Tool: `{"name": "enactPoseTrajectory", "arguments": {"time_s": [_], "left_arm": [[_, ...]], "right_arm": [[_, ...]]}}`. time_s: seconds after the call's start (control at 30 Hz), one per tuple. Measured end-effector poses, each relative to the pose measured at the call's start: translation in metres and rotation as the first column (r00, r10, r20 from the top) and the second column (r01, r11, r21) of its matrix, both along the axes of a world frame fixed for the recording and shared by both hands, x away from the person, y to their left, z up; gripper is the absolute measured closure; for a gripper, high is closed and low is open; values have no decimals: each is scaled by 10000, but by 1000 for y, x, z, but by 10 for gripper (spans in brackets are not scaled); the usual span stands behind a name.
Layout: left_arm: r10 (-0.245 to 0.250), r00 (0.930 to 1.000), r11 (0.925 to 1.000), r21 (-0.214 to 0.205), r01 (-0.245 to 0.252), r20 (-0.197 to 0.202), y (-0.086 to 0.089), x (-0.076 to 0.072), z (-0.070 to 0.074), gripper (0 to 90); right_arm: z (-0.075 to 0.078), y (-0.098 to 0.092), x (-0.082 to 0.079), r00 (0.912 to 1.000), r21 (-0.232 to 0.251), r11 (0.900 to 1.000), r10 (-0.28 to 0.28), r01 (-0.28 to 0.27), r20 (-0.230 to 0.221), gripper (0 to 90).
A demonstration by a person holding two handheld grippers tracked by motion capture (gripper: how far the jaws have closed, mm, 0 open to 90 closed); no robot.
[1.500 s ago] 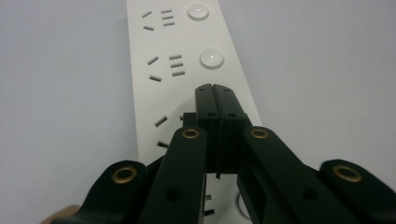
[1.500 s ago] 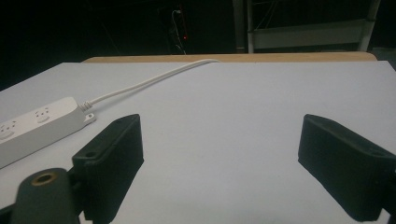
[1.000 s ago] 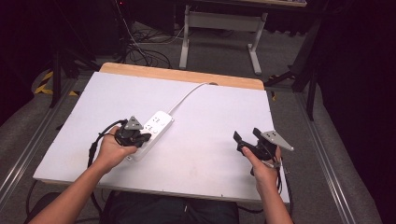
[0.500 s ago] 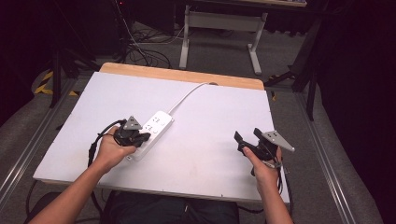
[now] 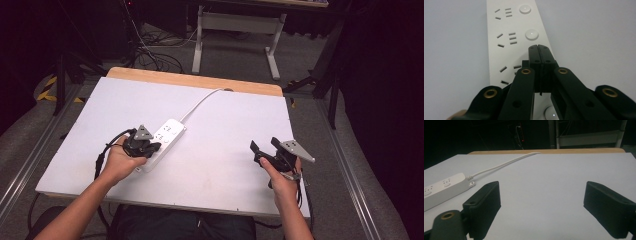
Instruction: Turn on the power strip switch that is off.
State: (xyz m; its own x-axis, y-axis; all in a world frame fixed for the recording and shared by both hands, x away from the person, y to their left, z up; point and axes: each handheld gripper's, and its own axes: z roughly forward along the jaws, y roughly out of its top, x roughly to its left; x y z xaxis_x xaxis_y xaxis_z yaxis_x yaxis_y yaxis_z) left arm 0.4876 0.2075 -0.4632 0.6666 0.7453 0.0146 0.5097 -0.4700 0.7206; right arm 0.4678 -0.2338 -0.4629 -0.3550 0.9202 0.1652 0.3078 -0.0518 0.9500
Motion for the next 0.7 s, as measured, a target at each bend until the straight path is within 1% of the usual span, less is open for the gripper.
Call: {"name": "enactPoseTrajectory", "arguments": {"time_s": [0.17, 0.2, 0.23, 0.27, 0.33, 0.37, 0.43, 0.53, 0.7], "left_arm": [[-107, 9999, 9997, 206, 104, 114, -4, -1, -1, 900], [-120, 9997, 9994, 339, 113, 207, -5, -2, -1, 900], [-97, 9995, 9993, 375, 86, 295, -5, -2, -1, 900], [-90, 9996, 9994, 329, 80, 284, -5, -2, -2, 900], [-62, 9999, 9998, 175, 60, 115, -3, -1, -1, 900], [-86, 9999, 9999, 144, 85, 108, -3, -1, -1, 900], [-106, 9999, 9998, 151, 106, 19, -3, 0, -1, 900], [-87, 10000, 9999, 83, 87, -11, -3, 0, -1, 900], [-104, 9999, 9998, 153, 103, 20, -3, 0, -1, 900]], "right_arm": [[0, 0, 0, 10000, 5, 10000, -14, 14, -9, 145], [0, 0, 0, 10000, 0, 10000, -20, 20, -11, 146], [0, 0, 0, 10000, -1, 10000, -25, 25, -14, 146], [0, 0, 0, 10000, 10, 10000, -30, 30, -18, 146], [0, 0, 0, 10000, 22, 10000, -42, 42, -25, 146], [0, 0, 0, 10000, 22, 10000, -36, 36, -25, 146], [0, 0, 0, 10000, 2, 10000, -23, 23, -37, 146], [-1, 0, 0, 10000, -24, 10000, -44, 44, -54, 146], [0, 0, 0, 10000, -28, 10000, -33, 32, -55, 147]]}}
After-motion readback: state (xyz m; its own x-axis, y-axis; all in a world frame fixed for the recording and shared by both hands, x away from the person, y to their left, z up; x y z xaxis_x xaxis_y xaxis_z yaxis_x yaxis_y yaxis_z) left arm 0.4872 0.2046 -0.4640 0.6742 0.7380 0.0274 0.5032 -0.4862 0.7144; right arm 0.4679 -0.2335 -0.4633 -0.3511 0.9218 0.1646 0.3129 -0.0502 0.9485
